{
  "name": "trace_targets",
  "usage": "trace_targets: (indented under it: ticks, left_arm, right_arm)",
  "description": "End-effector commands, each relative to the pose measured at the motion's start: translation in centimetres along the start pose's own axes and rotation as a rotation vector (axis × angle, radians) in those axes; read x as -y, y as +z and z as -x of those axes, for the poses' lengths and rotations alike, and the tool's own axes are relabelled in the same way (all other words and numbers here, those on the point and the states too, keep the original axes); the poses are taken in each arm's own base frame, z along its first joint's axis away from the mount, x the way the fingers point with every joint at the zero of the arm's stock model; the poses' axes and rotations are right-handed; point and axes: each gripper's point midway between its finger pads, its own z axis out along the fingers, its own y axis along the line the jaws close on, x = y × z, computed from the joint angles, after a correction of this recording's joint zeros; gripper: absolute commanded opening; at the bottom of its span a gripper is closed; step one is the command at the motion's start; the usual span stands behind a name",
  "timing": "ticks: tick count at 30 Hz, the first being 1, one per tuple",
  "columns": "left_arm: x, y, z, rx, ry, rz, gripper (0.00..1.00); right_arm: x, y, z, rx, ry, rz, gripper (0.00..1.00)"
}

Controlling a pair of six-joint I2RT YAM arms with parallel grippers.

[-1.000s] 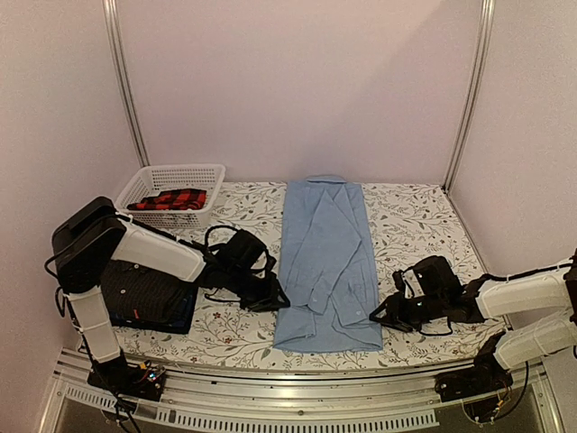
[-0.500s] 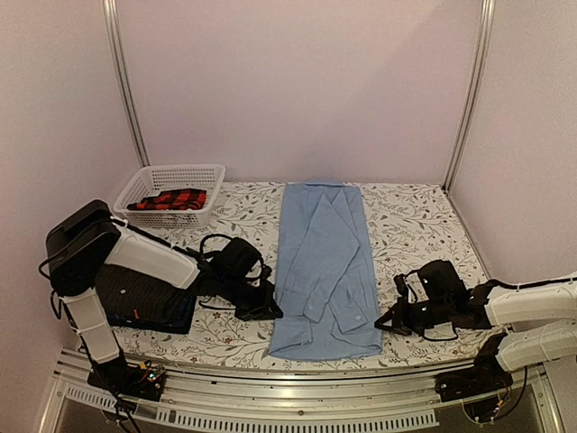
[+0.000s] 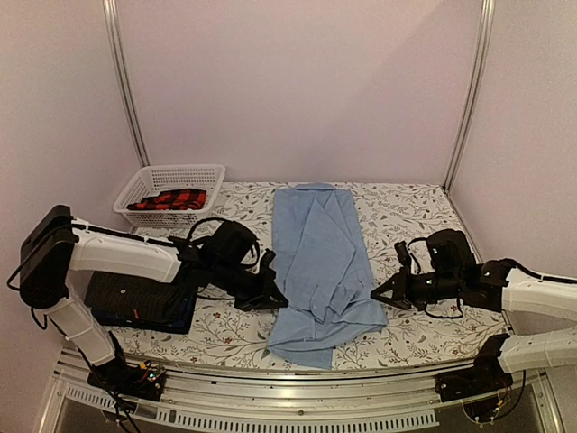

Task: Fold and stack the long sleeve shirts
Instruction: Pick up the rectangle-folded shirt from the center of the board, then fold the rectangle-folded shirt at the center of the board.

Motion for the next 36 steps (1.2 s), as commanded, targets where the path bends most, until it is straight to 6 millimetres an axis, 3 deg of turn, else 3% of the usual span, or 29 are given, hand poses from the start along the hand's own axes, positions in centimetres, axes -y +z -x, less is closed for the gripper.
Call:
trace_targets:
  ticks: [1, 5, 9, 14, 17, 21, 26, 31, 36]
  left_arm:
    - [2.9, -2.1, 3.8, 0.053, 0.032, -0.072, 0.0]
    - [2.9, -2.5, 8.6, 0.082, 0.026, -0.1, 0.0]
    - [0.8, -1.5, 14.0, 0.1, -0.023, -0.106, 0.0]
    - [-3.8, 1.0, 19.4, 0.118, -0.117, -0.089, 0.0]
    - [-6.4, 1.6, 20.9, 0.134, -0.153, -0.068, 0.0]
    - [-8.2, 2.2, 20.3, 0.111, -0.156, -0.053, 0.0]
    - [-9.8, 1.5, 17.1, 0.093, -0.161, -0.03, 0.0]
    - [-9.9, -0.7, 14.0, 0.109, -0.157, -0.023, 0.0]
    - [-10.1, -1.3, 13.4, 0.118, -0.144, -0.013, 0.0]
  right_arm:
    - [-1.8, 0.3, 5.0, 0.073, -0.058, -0.03, 0.0]
    - [-2.3, 1.5, 11.2, 0.139, -0.08, -0.053, 0.0]
    - [0.3, 4.5, 16.3, 0.154, -0.047, -0.093, 0.0]
    - [4.4, 9.5, 20.5, 0.141, 0.0, -0.133, 0.0]
    - [6.9, 12.1, 20.8, 0.108, 0.019, -0.166, 0.0]
    - [8.7, 13.9, 19.9, 0.098, 0.037, -0.161, 0.0]
    - [10.0, 13.6, 15.7, 0.06, 0.071, -0.186, 0.0]
    - [8.1, 12.5, 13.3, 0.043, 0.046, -0.171, 0.0]
    - [6.3, 12.2, 14.5, 0.059, 0.015, -0.165, 0.0]
